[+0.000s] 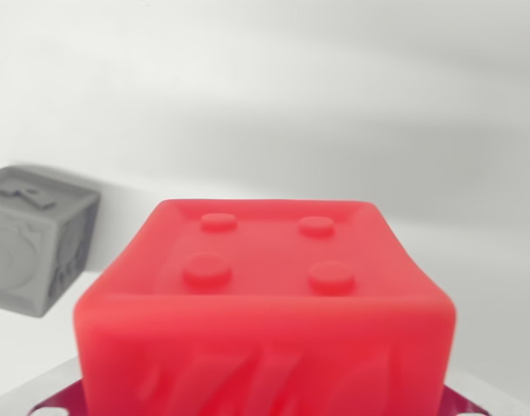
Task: Destack cube
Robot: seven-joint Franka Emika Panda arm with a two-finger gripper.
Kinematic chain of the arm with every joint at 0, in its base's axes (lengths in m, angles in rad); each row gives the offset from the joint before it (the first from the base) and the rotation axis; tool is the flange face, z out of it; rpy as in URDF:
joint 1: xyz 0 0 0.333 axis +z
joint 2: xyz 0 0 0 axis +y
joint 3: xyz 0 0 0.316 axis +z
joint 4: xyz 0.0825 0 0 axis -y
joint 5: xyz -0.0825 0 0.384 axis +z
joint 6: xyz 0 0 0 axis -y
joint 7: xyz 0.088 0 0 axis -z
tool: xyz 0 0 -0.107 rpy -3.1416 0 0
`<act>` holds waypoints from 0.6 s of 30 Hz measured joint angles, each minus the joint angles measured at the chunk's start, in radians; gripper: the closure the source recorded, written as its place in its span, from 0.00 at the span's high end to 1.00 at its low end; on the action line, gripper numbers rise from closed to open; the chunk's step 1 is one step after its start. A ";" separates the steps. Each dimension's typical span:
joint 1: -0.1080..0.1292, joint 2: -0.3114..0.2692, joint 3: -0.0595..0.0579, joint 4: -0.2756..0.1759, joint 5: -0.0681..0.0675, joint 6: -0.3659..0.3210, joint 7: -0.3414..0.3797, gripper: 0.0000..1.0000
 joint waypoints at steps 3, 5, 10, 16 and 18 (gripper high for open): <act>-0.008 0.004 -0.001 0.003 0.000 0.001 -0.022 0.00; -0.014 0.007 -0.001 0.005 0.000 0.002 -0.038 0.00; -0.029 0.013 -0.002 0.009 0.000 0.005 -0.076 0.00; -0.047 0.024 -0.004 0.016 0.000 0.008 -0.124 0.00; -0.053 0.027 -0.005 0.019 0.000 0.008 -0.140 0.00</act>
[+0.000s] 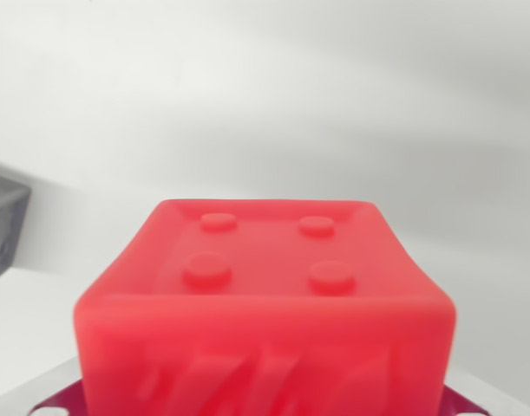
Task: Destack cube
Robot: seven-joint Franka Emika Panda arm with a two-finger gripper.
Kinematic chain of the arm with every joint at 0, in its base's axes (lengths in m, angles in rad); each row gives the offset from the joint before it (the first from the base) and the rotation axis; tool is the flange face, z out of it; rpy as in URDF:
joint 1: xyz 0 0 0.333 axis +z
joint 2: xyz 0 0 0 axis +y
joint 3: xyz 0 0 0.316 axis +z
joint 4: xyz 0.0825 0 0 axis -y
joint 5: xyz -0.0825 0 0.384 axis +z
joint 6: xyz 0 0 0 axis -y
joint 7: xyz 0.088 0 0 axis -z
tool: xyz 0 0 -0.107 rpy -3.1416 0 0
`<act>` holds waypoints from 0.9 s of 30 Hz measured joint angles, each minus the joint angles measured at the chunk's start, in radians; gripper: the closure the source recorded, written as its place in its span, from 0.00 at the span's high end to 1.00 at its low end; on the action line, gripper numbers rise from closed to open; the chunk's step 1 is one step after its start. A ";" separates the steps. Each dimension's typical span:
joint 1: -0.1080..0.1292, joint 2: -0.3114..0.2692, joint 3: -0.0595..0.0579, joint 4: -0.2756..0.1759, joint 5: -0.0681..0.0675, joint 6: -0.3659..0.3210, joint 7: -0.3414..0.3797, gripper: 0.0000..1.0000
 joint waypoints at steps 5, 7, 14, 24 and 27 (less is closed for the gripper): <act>-0.015 0.008 -0.001 0.007 0.000 0.001 -0.042 0.00; -0.020 0.011 -0.001 0.009 0.000 0.002 -0.053 0.00; -0.038 0.023 -0.004 0.019 0.000 0.003 -0.105 0.00; -0.065 0.041 -0.007 0.036 0.000 0.004 -0.181 0.00; -0.074 0.048 -0.008 0.043 0.000 0.005 -0.206 0.00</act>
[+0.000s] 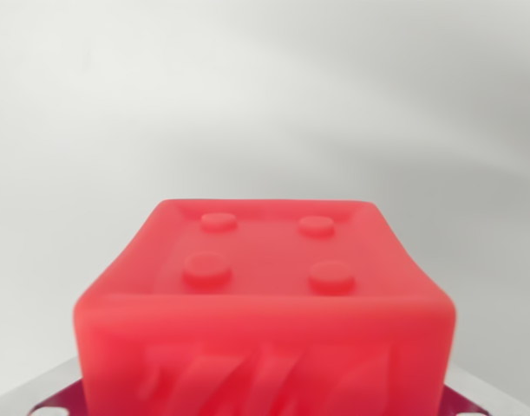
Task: Destack cube
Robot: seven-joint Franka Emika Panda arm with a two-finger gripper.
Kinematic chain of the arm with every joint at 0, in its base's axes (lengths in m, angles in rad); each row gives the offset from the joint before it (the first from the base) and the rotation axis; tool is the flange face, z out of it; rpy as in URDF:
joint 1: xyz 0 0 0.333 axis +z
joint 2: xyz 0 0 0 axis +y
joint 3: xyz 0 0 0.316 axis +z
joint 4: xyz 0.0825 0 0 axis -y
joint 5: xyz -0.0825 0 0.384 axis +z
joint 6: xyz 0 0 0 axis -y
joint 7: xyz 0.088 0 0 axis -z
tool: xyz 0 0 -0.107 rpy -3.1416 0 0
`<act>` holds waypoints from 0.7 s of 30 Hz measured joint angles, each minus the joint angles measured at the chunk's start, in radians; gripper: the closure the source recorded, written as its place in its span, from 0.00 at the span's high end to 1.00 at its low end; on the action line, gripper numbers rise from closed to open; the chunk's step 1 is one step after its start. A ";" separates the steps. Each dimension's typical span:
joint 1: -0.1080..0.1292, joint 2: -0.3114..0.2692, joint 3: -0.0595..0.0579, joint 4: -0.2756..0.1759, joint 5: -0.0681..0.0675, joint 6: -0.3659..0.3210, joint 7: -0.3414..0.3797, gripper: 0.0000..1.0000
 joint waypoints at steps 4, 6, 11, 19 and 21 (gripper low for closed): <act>-0.011 0.007 -0.001 0.007 0.000 0.000 -0.032 0.00; -0.016 0.010 -0.002 0.011 0.000 0.000 -0.045 0.00; -0.029 0.021 -0.003 0.022 0.000 0.000 -0.082 0.00; -0.049 0.037 -0.005 0.038 0.000 0.000 -0.141 0.00; -0.054 0.041 -0.006 0.043 0.000 0.001 -0.151 0.00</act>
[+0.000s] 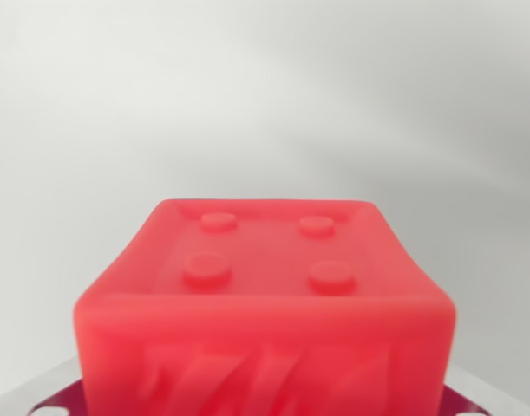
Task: Destack cube
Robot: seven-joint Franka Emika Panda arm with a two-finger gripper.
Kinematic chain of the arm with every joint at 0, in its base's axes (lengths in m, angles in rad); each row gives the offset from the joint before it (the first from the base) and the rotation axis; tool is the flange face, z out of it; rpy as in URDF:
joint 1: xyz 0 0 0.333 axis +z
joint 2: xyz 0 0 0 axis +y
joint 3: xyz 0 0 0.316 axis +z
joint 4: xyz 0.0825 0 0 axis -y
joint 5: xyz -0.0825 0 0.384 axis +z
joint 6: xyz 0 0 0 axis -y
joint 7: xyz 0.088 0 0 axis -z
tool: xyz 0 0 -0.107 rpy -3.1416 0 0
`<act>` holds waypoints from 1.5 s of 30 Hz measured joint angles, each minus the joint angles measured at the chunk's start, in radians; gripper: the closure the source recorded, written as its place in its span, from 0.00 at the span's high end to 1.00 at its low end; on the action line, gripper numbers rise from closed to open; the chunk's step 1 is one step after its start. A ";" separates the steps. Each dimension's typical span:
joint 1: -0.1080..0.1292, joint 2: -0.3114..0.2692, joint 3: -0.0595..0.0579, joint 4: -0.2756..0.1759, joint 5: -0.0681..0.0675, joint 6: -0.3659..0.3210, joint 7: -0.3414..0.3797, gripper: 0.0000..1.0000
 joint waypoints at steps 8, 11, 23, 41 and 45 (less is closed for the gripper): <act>0.000 0.050 -0.002 0.004 -0.003 0.042 -0.003 0.00; 0.000 0.070 -0.003 0.005 -0.005 0.060 -0.003 0.00; 0.005 0.133 -0.009 0.015 -0.007 0.114 -0.003 0.00; 0.014 0.211 -0.020 0.037 -0.008 0.170 -0.002 0.00; 0.015 0.223 -0.021 0.041 -0.008 0.179 -0.002 0.00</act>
